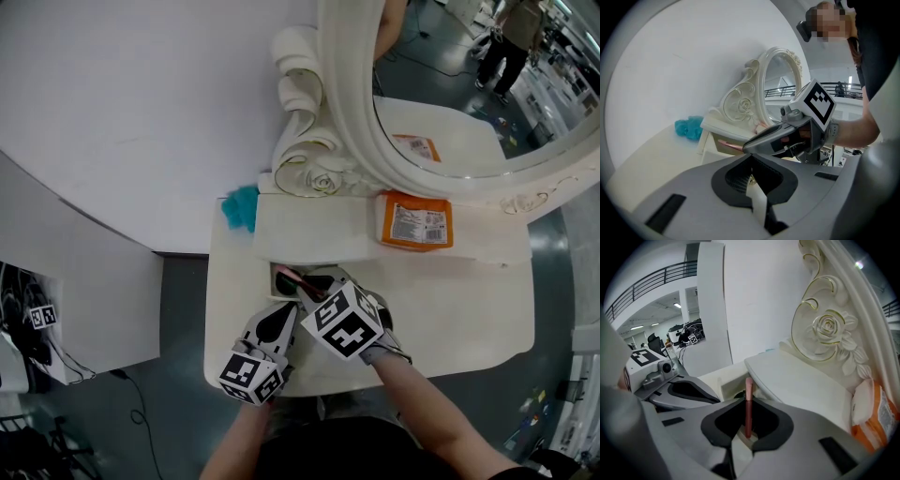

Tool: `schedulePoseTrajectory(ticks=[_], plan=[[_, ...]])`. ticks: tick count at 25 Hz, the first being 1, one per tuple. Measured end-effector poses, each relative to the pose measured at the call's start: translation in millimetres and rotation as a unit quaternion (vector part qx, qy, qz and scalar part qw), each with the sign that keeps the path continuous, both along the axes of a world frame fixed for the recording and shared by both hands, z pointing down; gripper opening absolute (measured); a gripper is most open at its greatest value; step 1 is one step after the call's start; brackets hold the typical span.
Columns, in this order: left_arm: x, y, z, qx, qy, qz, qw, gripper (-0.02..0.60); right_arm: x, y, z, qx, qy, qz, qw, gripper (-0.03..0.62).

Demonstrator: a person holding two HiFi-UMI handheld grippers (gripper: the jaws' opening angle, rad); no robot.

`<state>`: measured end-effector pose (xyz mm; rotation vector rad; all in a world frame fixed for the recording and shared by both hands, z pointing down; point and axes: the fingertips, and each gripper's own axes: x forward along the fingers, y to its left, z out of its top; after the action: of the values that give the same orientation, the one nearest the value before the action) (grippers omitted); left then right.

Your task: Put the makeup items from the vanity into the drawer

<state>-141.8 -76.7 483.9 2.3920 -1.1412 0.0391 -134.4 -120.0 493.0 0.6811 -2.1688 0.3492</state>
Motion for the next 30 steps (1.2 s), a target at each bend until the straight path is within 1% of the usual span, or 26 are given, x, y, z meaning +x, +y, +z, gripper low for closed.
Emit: schedulePoseTrajectory(ticks=[10,19,24,30], plan=[[-2,0,0,0.001,0.002,0.000,1.0000,0.014,0,-1,0,0.001,-0.001,0.005,1.000,0.057],[-1,2,2,-0.001,0.004,0.002,1.0000,0.014,2,0,0,0.000,-0.012,0.015,1.000,0.057],[1,3,1,0.000,0.005,0.004,1.0000,0.014,5,2,-3,0.008,-0.015,0.019,1.000,0.057],[6,6,-1,0.001,0.003,0.009,1.0000,0.014,11,6,-12,0.028,-0.033,0.020,0.999,0.053]])
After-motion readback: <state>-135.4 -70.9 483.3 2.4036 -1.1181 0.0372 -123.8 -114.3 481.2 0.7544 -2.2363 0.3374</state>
